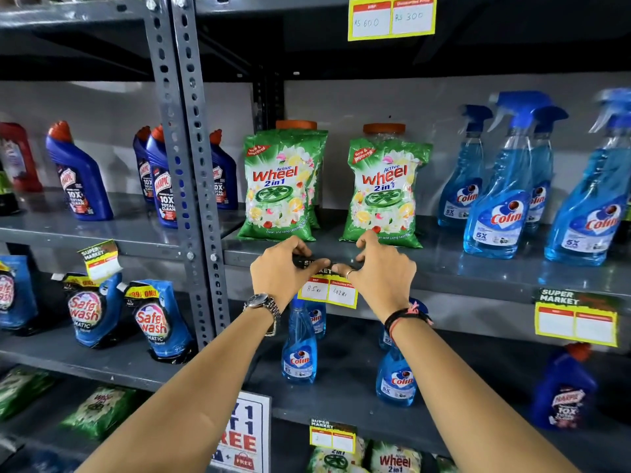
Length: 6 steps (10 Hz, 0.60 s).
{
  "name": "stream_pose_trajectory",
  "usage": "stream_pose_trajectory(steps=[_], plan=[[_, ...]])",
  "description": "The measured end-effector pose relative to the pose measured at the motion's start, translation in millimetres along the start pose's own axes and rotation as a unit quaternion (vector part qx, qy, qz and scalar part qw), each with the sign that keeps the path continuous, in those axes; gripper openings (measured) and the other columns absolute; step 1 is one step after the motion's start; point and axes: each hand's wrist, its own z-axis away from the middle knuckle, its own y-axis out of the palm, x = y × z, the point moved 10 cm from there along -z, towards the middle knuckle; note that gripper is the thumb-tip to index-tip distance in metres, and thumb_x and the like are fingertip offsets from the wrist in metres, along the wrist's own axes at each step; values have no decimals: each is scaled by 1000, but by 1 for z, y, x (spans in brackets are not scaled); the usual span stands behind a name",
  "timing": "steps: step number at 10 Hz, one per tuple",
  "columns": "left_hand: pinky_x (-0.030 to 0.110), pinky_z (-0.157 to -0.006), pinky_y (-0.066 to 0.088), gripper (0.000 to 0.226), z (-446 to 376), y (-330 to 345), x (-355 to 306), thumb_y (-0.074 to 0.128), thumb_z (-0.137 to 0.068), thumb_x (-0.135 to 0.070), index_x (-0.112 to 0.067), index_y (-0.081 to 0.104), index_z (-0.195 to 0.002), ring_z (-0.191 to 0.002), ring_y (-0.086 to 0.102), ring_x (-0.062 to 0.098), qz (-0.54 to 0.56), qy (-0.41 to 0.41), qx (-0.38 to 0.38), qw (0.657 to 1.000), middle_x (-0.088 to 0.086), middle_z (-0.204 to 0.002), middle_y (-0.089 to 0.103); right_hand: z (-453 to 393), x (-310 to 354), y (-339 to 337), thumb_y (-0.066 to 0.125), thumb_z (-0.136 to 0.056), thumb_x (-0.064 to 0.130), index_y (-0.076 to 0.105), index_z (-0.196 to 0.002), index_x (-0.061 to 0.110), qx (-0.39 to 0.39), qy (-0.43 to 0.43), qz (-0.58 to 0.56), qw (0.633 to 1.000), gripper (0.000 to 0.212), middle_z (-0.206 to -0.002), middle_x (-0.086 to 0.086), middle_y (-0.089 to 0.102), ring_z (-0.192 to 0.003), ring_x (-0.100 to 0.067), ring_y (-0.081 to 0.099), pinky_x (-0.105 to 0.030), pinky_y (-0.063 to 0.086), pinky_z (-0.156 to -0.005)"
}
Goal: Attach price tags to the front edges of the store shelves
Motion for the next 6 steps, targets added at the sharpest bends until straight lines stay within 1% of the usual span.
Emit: stream_pose_trajectory(steps=[1,2,3,4,5,6], plan=[[22,-50,39,40,-2,3,0,69,-66,-67,-30,56,-76,-66,57,4,6,6,15,1000,-16,-73,65,-5,-3,4,79,-68,48,52,-97,22,8,5,-3,1000,47,-81,2,73,-79,-29,66,-33,40,-62],[26,-56,46,32,-2,3,2,71,-70,-57,-31,54,-77,-69,59,6,3,24,40,999,-17,-75,64,-6,-4,2,79,-71,40,54,-92,23,14,-4,-30,999,37,-82,5,74,-81,-24,66,-31,39,-63],[26,-58,42,22,1,3,1,72,-77,-40,-30,53,-80,-70,60,11,-12,42,62,997,-15,-76,64,-5,-5,-1,78,-75,33,57,-88,22,25,-13,-46,999,27,-81,6,75,-82,-22,66,-29,39,-64],[27,-58,43,18,4,6,1,68,-82,-21,-26,52,-87,-79,65,16,-28,62,76,995,-11,-88,70,-4,-12,-1,74,-77,21,56,-89,24,38,-12,-66,997,21,-78,8,75,-83,-21,67,-30,43,-66],[29,-59,45,19,7,7,3,63,-85,-18,-25,50,-97,-82,65,18,-34,72,109,991,-10,-100,71,-3,-12,-1,67,-80,9,57,-100,23,61,-17,-68,996,26,-84,8,77,-87,-19,68,-32,48,-69],[33,-65,53,19,4,-2,-12,51,-94,-33,-24,48,-110,-76,64,18,-56,116,98,987,-6,-95,70,-1,-12,-14,55,-85,4,51,-119,20,52,-42,-66,996,37,-99,1,76,-92,-23,68,-36,53,-72]])
